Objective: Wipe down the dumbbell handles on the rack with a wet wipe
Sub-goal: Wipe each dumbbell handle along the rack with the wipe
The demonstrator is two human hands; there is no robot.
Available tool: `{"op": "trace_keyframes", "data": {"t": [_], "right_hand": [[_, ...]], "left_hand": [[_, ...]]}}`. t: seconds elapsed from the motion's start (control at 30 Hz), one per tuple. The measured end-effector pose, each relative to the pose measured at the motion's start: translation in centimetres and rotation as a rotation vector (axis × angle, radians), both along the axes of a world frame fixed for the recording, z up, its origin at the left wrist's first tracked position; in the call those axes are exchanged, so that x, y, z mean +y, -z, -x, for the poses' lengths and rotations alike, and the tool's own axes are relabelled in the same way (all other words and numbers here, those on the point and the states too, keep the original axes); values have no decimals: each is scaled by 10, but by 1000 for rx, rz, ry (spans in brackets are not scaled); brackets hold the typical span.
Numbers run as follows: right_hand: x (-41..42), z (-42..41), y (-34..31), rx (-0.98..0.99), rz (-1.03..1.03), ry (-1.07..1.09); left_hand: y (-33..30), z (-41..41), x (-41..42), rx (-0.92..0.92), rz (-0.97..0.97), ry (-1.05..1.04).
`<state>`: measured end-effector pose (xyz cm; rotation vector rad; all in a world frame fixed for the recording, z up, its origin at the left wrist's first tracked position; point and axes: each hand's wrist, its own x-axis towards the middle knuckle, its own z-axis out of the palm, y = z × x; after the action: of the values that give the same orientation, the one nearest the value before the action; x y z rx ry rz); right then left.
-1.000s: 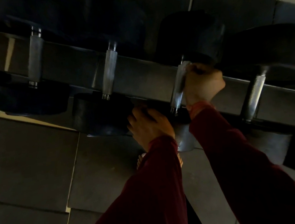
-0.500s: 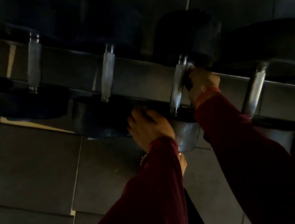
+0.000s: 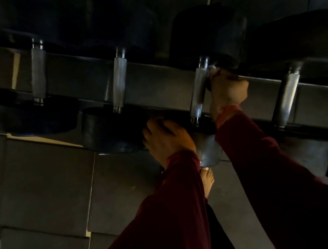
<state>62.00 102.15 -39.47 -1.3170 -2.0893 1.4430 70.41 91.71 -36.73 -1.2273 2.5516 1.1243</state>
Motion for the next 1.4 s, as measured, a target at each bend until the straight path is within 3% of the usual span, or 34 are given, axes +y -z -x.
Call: {"op": "trace_keyframes", "data": {"t": [0.03,0.17,0.27,0.43,0.53,0.6,0.67,0.73,0.8,0.9,0.97,1.13,1.27,1.4], "right_hand": [[2,-1,-1,-1,10,-13],[3,-7,-3,141,-393,-251],[5,-11,4,179,-587,-424],[6,-12,3,165,-677,-651],[-9,-10,8,-36,-700,-896],[-13,-8,10,-101,-718,-909],[-12,-10,4,-30,-665,-817],[-5,-16,-5,84,-659,-557],[5,-21,-11,66,-543,-273],[11,-18,-8,-94,2,-24],[10,-12,-7,-93,379,38],[17,-5,-10,-102,532,-34],[27,-19,-9,-301,275,-207],[22,-57,-31,-418,144,-521]], "left_hand": [[0,0,0,-3,2,-1],[1,1,0,4,-14,-20],[1,1,0,16,-9,-24],[1,2,1,18,-3,-20],[-1,2,1,-5,-10,-16],[-2,3,1,-13,-17,-14],[-3,3,1,-9,-14,-2],[-2,2,1,-5,-5,1],[0,2,0,2,-11,-6],[1,2,0,13,-15,-8],[2,2,0,22,-3,-6],[1,1,1,16,-9,-7],[0,2,2,6,-10,-17],[-1,2,2,8,-13,-23]]}}
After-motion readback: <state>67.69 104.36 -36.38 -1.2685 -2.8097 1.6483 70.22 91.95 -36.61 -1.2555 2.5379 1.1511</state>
